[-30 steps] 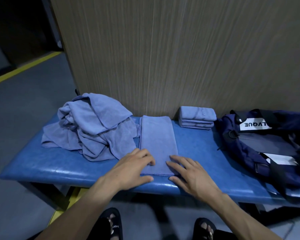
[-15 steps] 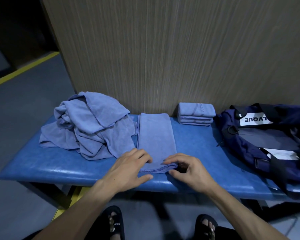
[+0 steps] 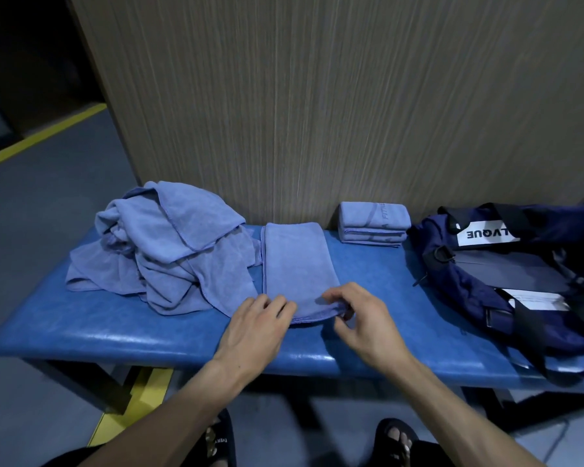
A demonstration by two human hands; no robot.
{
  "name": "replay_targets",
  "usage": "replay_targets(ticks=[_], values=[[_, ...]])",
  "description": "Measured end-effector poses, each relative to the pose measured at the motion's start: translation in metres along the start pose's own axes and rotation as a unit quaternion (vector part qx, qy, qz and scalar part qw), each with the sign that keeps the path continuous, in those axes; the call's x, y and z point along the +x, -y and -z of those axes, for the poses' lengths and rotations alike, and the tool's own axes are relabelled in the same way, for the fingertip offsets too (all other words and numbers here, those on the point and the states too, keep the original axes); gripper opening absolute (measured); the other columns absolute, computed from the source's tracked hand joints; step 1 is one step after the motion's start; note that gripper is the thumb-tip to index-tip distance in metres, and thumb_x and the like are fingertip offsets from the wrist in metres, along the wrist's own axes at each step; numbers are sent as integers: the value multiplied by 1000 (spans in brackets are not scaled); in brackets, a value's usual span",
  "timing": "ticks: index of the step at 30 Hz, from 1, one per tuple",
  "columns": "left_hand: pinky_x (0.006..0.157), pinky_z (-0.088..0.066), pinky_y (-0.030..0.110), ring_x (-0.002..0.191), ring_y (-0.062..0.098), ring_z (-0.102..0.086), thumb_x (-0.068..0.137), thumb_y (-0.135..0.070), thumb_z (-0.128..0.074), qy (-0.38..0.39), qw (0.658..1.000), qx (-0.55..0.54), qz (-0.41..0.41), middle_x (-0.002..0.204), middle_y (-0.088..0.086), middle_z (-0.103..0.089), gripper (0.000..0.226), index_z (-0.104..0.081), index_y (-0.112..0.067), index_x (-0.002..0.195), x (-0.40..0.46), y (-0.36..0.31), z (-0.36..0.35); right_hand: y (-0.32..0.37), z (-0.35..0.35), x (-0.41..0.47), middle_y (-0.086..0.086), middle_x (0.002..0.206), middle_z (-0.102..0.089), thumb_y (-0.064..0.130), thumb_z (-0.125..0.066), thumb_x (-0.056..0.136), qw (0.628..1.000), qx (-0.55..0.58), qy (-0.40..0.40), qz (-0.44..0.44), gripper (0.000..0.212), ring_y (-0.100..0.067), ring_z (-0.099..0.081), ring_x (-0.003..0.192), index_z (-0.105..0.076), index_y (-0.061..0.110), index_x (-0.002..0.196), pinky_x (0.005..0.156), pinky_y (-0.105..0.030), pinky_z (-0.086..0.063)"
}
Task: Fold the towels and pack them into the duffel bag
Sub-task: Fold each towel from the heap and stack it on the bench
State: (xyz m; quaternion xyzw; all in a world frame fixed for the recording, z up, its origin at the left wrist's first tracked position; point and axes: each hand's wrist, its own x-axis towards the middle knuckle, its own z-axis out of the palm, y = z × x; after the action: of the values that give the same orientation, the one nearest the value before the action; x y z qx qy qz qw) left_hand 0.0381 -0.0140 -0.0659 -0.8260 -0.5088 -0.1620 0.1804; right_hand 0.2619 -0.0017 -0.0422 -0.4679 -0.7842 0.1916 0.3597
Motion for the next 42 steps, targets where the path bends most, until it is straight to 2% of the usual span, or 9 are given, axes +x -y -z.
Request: replay_targets(ticks=[4,7,14,19,24,29,32,36,42], values=[[62,-47,33,73,20,-60,74,-14,-73,-32,997,-57,-40,91,-9,-64,32,-69,-27,103,-12,8,-2,-10,0,-9,3,111,-50,5,-59,70,985,-162,53,37,54,-19,-51,90,-64,26,119,74,-34,-50],[62,-50,32,77,19,-62,78,-16,-73,-30,992,-102,-69,98,-11,-66,31,-68,-29,105,-15,13,0,-11,3,-11,3,123,-57,13,-62,64,963,-244,61,97,56,-23,-51,98,-66,30,117,73,-36,-46],[77,-50,28,101,13,-63,71,-21,-80,27,980,-167,-107,113,-13,-65,41,-63,-30,107,-22,24,12,-15,13,-26,17,121,-71,24,-67,77,969,-183,119,115,41,-15,-63,123,-74,28,117,94,-29,-54],[93,-51,19,109,-4,-65,89,-40,-68,0,947,-320,31,112,-16,-74,26,-75,-27,110,-40,20,14,-19,23,-33,27,122,-68,57,-49,96,986,-75,138,54,43,-4,-54,129,-73,31,121,103,-20,-46],[93,-48,13,103,-11,-65,81,-43,-79,46,887,-429,166,107,-26,-73,28,-79,-29,106,-42,24,18,-21,26,-28,24,104,-71,41,-68,93,993,9,112,-37,16,-1,-61,110,-76,32,103,94,-21,-47],[71,-49,25,71,-2,-59,86,-43,-77,41,839,-494,223,73,-9,-70,19,-73,-25,82,-26,24,16,-18,20,-19,18,62,-54,30,-66,98,985,80,110,-109,32,2,-47,63,-61,35,67,62,-20,-39],[65,-43,32,68,6,-49,84,-60,-64,56,813,-521,254,68,-2,-62,35,-69,-25,83,-19,26,8,-17,19,-16,13,58,-43,28,-64,99,977,103,93,-162,36,-1,-38,57,-55,15,67,56,-20,-32],[61,-34,31,61,9,-38,84,-65,-60,60,813,-494,301,60,-7,-47,45,-65,-21,80,-13,24,1,-14,11,-9,12,54,-39,36,-61,99,972,68,61,-216,45,-4,-34,53,-45,13,64,54,-24,-30],[54,-18,35,54,13,-20,95,-45,-65,101,831,-443,319,53,-6,-22,59,-30,-11,60,1,21,7,-10,8,3,8,52,-38,39,-58,98,957,-19,59,-284,49,-11,-36,53,-38,17,59,50,-25,-28]])
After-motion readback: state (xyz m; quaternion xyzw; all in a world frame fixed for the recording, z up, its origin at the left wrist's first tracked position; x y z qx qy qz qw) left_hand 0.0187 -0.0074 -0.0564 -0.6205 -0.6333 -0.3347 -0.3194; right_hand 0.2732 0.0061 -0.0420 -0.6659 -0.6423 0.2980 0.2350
